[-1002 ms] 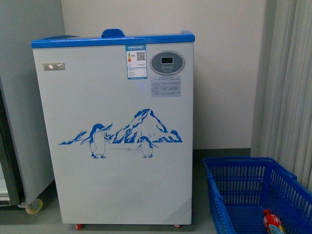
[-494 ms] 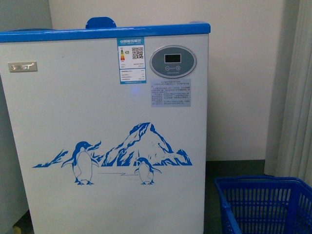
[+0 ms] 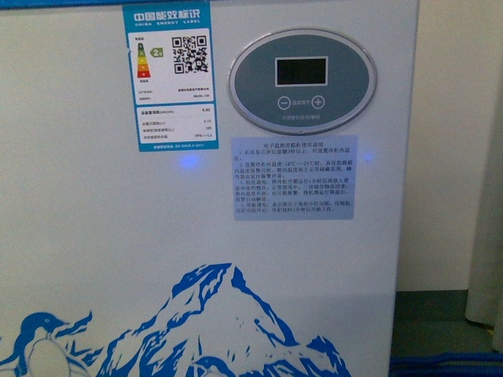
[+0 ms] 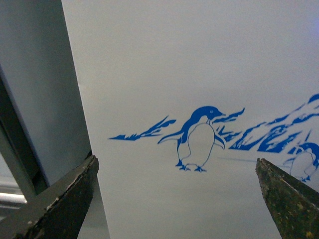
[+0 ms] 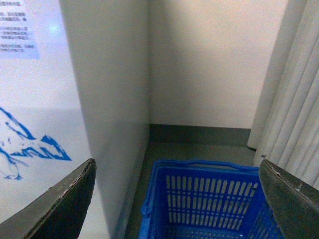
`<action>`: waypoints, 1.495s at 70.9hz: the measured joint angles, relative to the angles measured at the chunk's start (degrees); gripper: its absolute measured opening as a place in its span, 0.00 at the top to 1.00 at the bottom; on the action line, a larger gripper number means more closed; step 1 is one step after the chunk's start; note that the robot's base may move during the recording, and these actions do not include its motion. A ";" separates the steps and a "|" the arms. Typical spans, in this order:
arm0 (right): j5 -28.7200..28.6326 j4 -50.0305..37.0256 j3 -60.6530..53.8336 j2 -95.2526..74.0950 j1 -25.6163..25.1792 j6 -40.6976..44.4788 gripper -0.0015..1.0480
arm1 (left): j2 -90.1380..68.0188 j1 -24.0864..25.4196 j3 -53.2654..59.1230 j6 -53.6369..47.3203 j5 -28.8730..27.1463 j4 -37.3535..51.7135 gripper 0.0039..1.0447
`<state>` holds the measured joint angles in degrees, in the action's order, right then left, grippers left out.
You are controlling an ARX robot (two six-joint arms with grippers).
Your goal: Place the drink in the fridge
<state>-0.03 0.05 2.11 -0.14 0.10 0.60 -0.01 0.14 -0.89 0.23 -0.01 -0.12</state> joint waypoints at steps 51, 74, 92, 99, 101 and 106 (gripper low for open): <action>7.32 -11.43 19.91 -69.11 -18.10 -0.90 0.07 | -0.09 0.00 0.00 0.00 0.02 0.00 0.08; 12.41 -23.65 31.89 -110.49 -19.45 5.51 0.07 | -0.09 0.00 0.00 0.00 0.07 0.00 0.08; 16.04 -30.32 40.63 -132.02 -19.85 8.17 0.07 | -0.09 0.00 0.00 0.00 0.04 0.00 0.08; 17.20 -32.28 44.24 -139.36 -20.98 9.11 0.07 | -0.09 0.00 0.00 0.00 0.04 0.00 0.08; 17.51 -32.54 45.35 -141.22 -21.33 9.53 0.07 | -0.09 0.00 0.00 0.00 0.07 0.00 0.08; 18.36 -33.18 47.87 -145.39 -22.08 10.47 0.07 | -0.09 0.00 0.00 0.00 0.04 0.00 0.08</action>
<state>18.33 -33.12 49.98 -145.53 -21.98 11.07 -0.10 0.14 -0.89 0.23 0.03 -0.12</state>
